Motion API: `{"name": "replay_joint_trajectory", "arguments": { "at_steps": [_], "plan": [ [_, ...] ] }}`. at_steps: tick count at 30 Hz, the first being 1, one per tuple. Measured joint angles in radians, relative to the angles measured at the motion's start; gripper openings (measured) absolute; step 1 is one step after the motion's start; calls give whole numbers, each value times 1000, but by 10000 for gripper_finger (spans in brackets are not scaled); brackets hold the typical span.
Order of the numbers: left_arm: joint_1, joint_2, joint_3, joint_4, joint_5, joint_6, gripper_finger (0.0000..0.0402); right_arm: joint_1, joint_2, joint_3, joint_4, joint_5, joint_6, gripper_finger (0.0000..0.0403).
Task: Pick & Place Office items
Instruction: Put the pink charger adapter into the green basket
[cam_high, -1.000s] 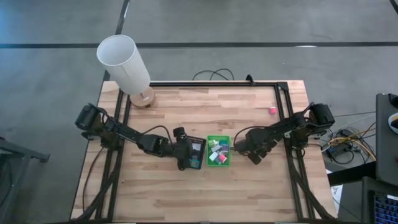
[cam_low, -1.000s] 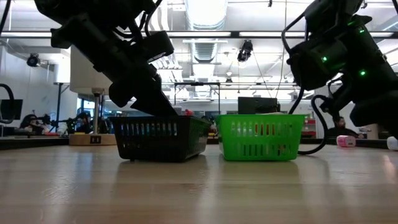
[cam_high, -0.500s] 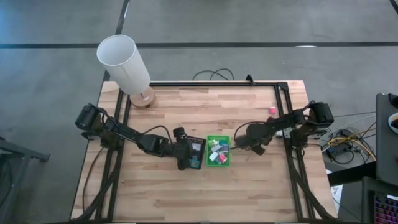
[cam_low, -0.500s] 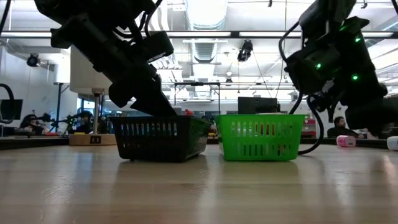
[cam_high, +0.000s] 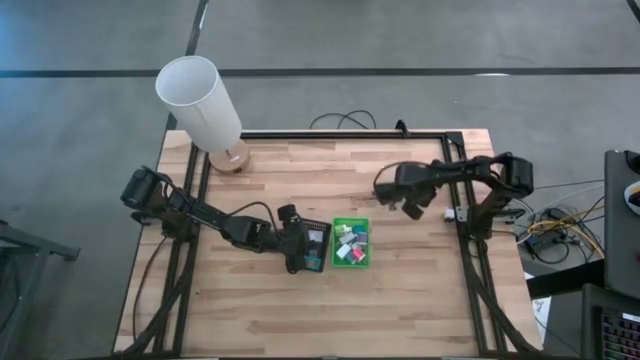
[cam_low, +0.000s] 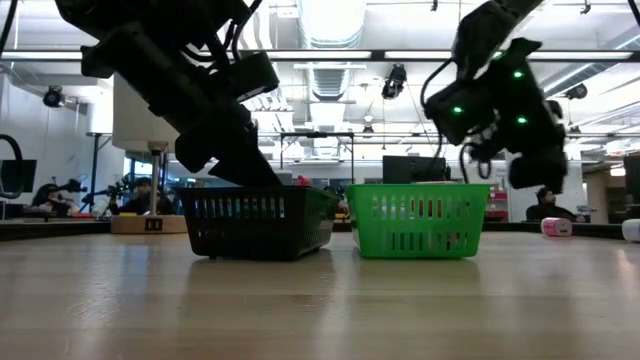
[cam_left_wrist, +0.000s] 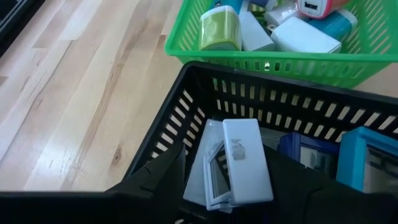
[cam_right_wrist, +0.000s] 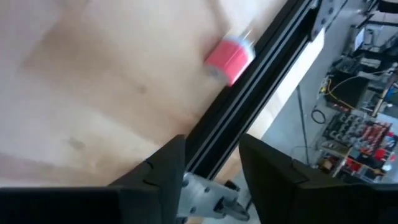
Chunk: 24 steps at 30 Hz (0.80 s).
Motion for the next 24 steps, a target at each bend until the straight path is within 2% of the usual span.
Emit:
{"name": "replay_joint_trajectory", "arguments": {
  "at_steps": [11, 19, 24],
  "plan": [
    [0, 0, 0, -18, 1, -42, 188, -245, -12, 143, 9, 46, -107, 203],
    [0, 0, 0, -53, 5, -76, 188, -379, -49, 199, 217, -140, -251, 217],
    [0, 0, 0, -57, 8, -92, 188, -449, -61, 221, 268, -155, -257, 225]
  ]
}}
